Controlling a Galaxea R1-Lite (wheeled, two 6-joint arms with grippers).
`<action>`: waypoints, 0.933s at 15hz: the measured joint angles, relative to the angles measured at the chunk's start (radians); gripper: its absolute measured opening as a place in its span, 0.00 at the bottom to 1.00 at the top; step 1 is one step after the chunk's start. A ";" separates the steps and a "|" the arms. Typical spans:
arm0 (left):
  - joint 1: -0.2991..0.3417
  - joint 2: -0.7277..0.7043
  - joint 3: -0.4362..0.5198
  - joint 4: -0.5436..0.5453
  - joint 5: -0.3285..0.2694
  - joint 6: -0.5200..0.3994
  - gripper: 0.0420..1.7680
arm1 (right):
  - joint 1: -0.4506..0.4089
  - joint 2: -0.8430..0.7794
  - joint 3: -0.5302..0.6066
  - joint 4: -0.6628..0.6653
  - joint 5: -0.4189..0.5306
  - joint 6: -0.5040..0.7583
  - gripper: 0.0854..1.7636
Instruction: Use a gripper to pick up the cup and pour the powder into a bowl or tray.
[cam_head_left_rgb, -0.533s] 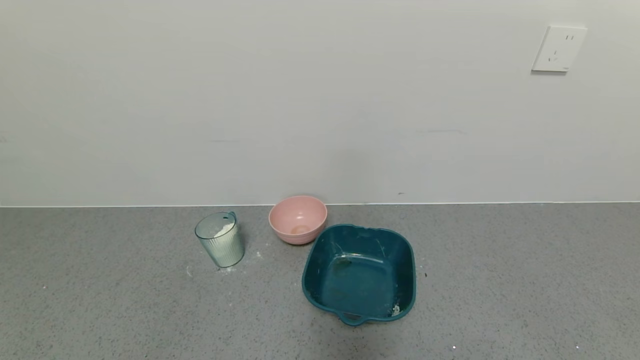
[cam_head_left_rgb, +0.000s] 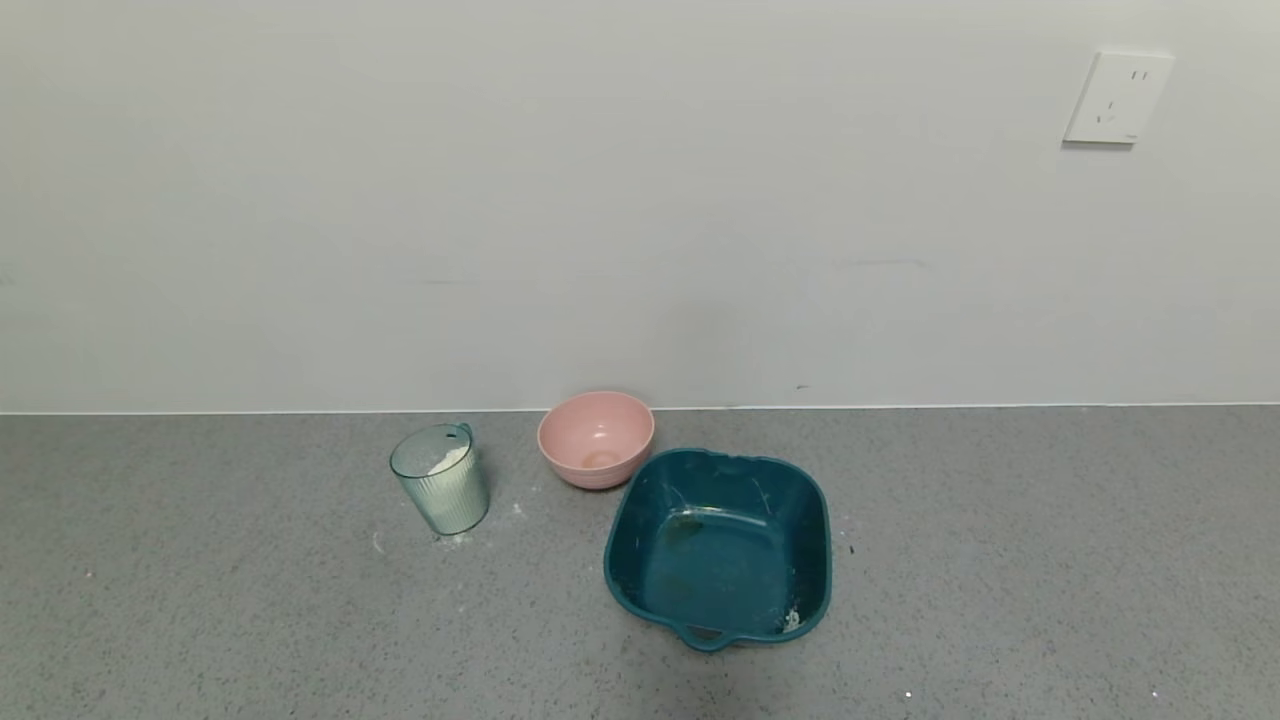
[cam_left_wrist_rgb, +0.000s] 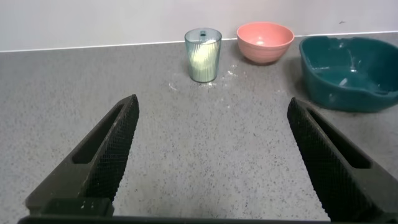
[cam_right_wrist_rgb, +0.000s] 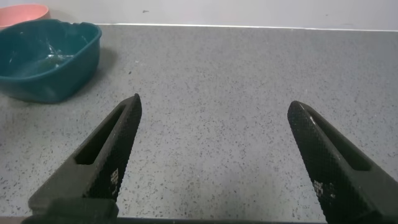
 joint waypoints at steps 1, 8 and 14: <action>-0.002 0.039 -0.045 0.010 -0.001 0.000 0.97 | 0.000 0.000 0.000 0.000 0.000 0.000 0.97; -0.010 0.407 -0.203 -0.079 0.002 0.022 0.97 | 0.000 0.000 0.000 0.000 0.000 0.000 0.97; -0.010 0.753 -0.220 -0.276 0.004 0.061 0.97 | 0.000 0.000 0.000 0.000 0.000 0.000 0.97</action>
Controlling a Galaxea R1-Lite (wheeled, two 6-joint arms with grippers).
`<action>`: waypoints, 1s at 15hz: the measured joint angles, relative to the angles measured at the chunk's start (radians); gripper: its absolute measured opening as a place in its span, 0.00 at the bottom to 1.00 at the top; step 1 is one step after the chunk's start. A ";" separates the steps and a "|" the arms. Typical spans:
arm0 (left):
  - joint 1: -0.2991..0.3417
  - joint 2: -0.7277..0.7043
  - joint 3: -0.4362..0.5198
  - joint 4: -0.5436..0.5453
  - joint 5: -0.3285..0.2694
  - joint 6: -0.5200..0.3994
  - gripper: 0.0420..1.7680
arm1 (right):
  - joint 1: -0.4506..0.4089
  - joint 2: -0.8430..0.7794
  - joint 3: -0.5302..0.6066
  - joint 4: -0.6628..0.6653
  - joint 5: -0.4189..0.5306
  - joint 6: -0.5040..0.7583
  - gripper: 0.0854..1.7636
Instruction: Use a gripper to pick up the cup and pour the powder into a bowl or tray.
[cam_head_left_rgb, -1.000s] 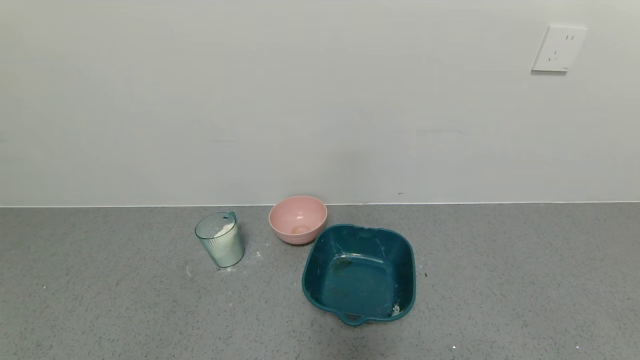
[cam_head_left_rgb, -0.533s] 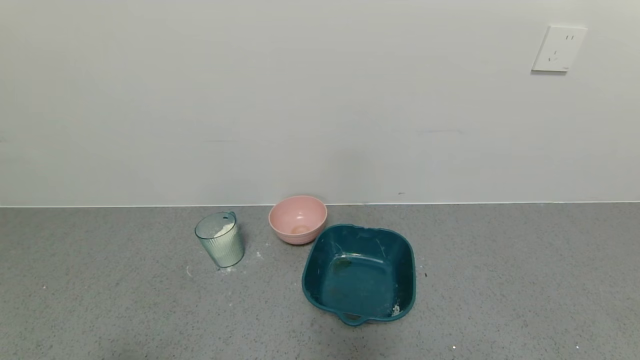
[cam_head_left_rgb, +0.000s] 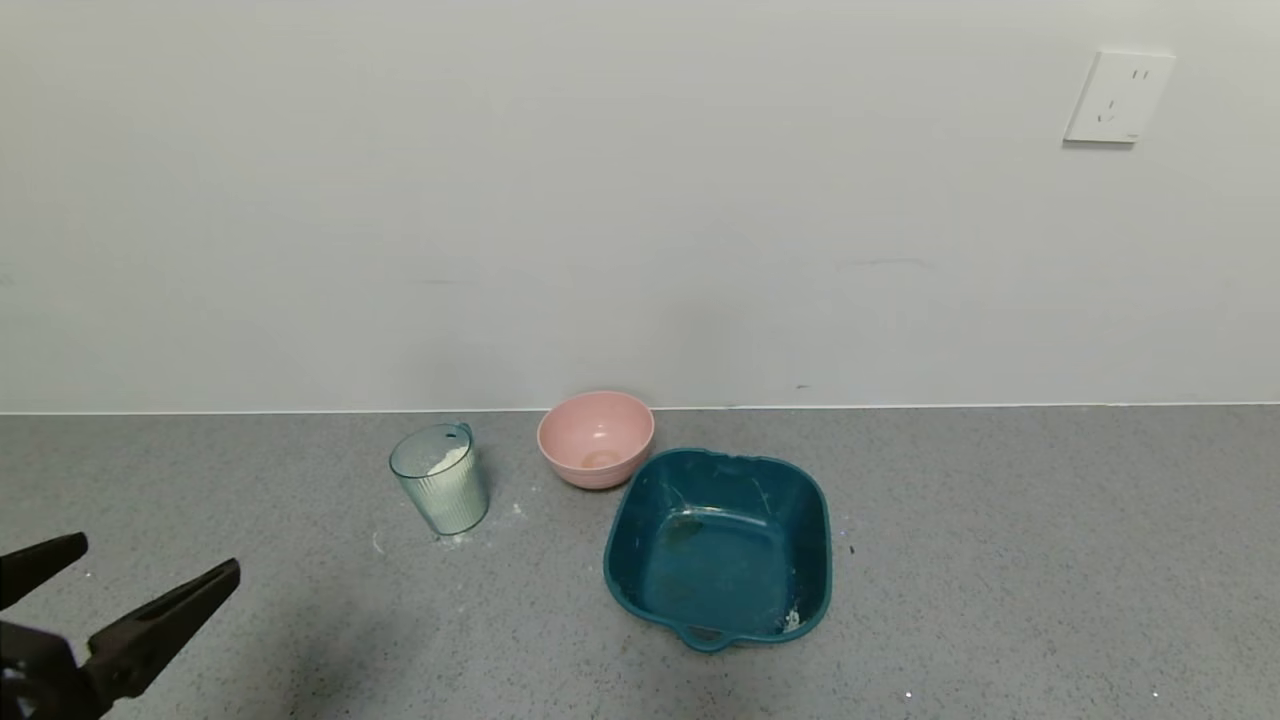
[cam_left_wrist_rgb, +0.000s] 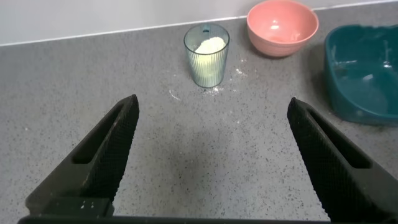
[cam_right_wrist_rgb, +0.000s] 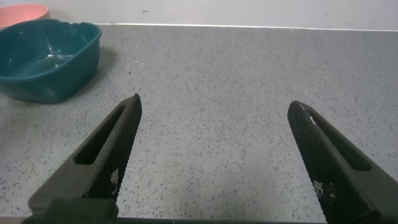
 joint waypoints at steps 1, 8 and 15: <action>0.000 0.051 -0.001 -0.024 0.000 0.001 0.97 | 0.000 0.000 0.000 0.000 0.000 0.000 0.97; -0.010 0.409 -0.009 -0.247 0.005 0.006 0.97 | 0.000 0.000 0.000 0.000 0.000 0.000 0.97; -0.075 0.646 -0.037 -0.339 0.018 -0.006 0.97 | 0.000 0.000 0.000 0.000 0.000 0.000 0.97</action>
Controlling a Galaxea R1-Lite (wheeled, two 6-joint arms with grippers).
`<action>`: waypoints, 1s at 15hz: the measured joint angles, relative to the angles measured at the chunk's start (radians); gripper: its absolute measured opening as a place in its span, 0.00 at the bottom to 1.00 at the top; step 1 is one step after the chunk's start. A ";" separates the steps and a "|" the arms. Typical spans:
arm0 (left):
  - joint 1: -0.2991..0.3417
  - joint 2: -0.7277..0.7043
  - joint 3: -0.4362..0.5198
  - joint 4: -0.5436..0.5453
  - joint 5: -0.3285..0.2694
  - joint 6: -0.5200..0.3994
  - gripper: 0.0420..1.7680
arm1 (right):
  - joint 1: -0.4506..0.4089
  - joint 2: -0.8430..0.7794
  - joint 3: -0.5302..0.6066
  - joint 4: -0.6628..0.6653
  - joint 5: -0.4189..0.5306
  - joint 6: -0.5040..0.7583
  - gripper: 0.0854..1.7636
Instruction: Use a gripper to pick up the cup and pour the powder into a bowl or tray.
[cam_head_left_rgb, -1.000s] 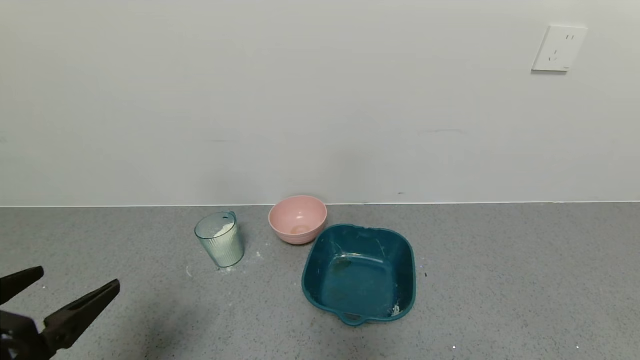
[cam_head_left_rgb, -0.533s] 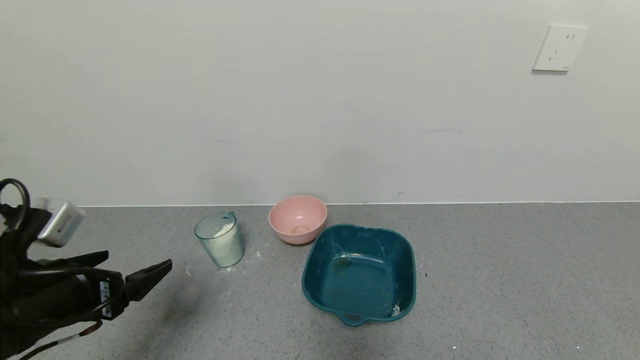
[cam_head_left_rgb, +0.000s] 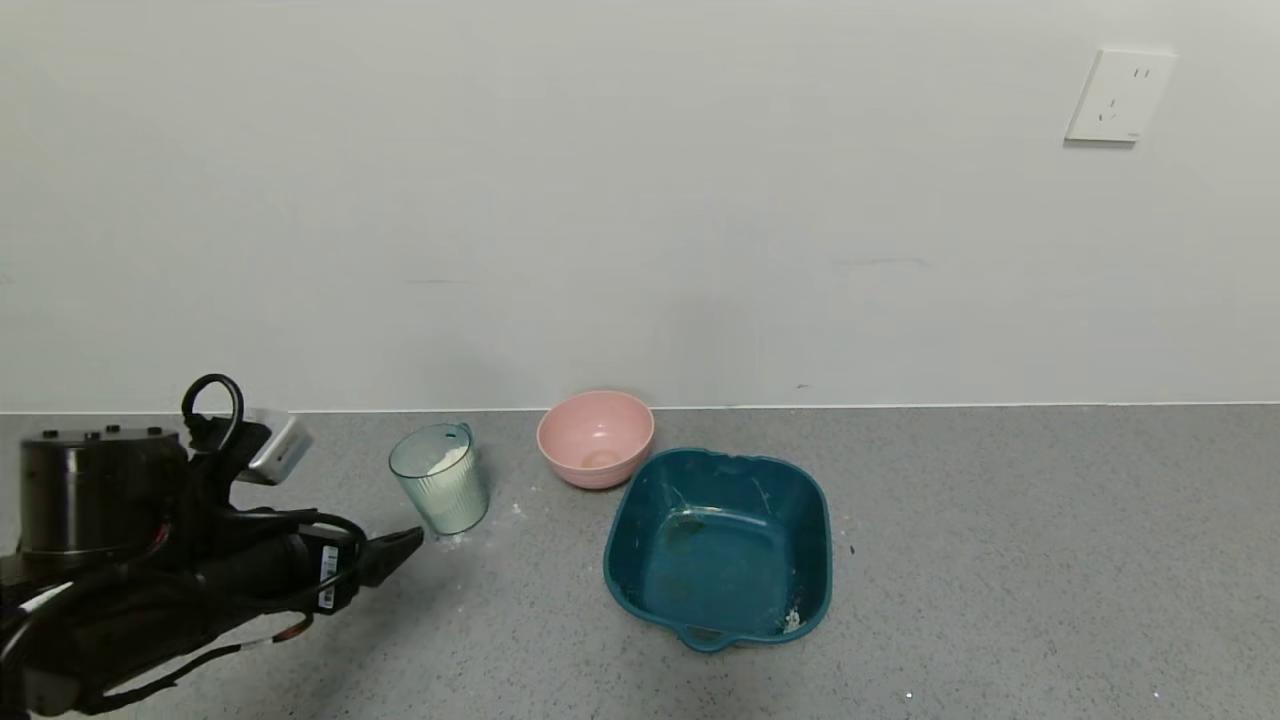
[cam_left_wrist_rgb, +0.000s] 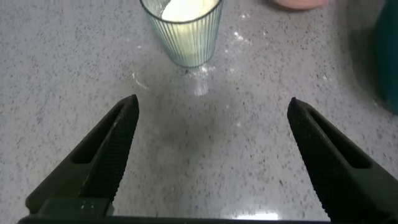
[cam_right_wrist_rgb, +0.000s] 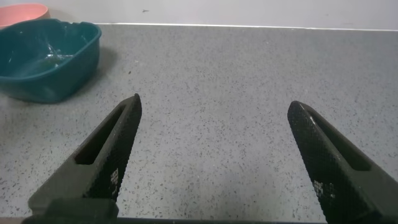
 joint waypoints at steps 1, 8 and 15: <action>0.000 0.041 -0.001 -0.059 0.003 0.000 0.97 | 0.000 0.000 0.000 0.000 0.000 0.000 0.97; -0.001 0.299 0.000 -0.329 0.039 0.006 0.97 | 0.000 0.000 0.000 0.000 0.000 0.000 0.97; 0.000 0.451 -0.023 -0.491 0.039 0.011 0.97 | 0.000 0.000 0.000 0.000 0.000 0.000 0.97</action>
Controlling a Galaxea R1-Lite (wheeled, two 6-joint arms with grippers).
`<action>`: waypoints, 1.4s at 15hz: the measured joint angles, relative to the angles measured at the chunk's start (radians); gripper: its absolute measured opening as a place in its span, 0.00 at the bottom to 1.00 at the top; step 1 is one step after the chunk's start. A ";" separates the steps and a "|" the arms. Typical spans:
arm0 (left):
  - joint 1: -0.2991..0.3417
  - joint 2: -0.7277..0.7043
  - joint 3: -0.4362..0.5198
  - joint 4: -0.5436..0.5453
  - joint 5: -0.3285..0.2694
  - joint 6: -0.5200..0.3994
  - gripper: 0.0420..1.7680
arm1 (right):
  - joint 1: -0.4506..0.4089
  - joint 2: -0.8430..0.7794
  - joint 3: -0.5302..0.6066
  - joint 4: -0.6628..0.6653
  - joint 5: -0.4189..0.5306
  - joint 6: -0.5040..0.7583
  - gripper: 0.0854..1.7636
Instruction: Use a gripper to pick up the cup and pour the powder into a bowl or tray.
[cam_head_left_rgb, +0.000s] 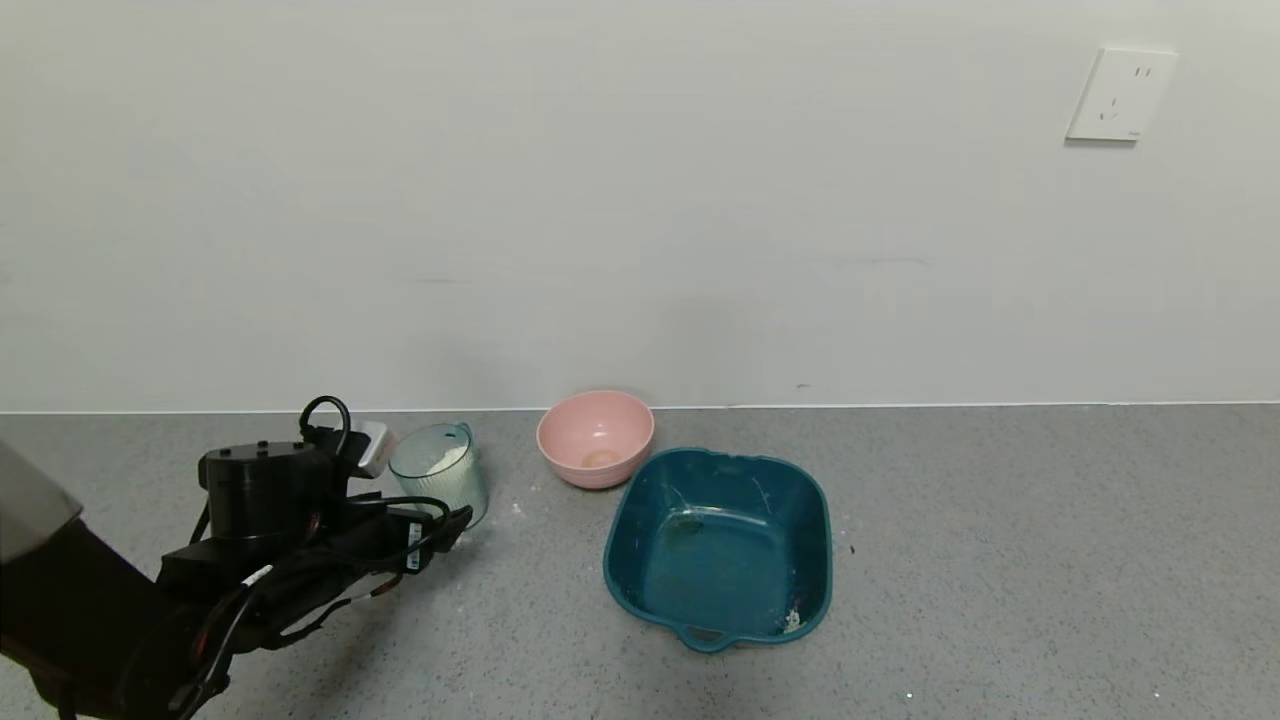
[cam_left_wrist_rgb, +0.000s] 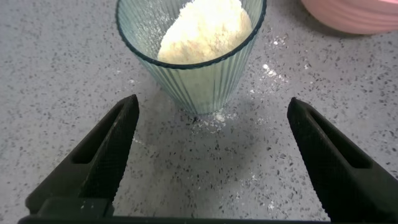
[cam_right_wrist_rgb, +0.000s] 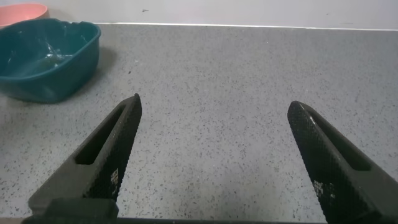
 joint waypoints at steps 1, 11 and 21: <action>0.001 0.019 -0.008 -0.001 0.000 0.000 0.97 | 0.000 0.000 0.000 0.000 0.000 0.000 0.97; 0.012 0.143 -0.150 0.002 0.000 0.002 0.97 | 0.000 0.000 0.000 0.000 0.000 0.000 0.97; 0.023 0.194 -0.216 0.000 0.001 0.005 0.97 | 0.000 0.000 0.000 0.000 0.000 0.000 0.97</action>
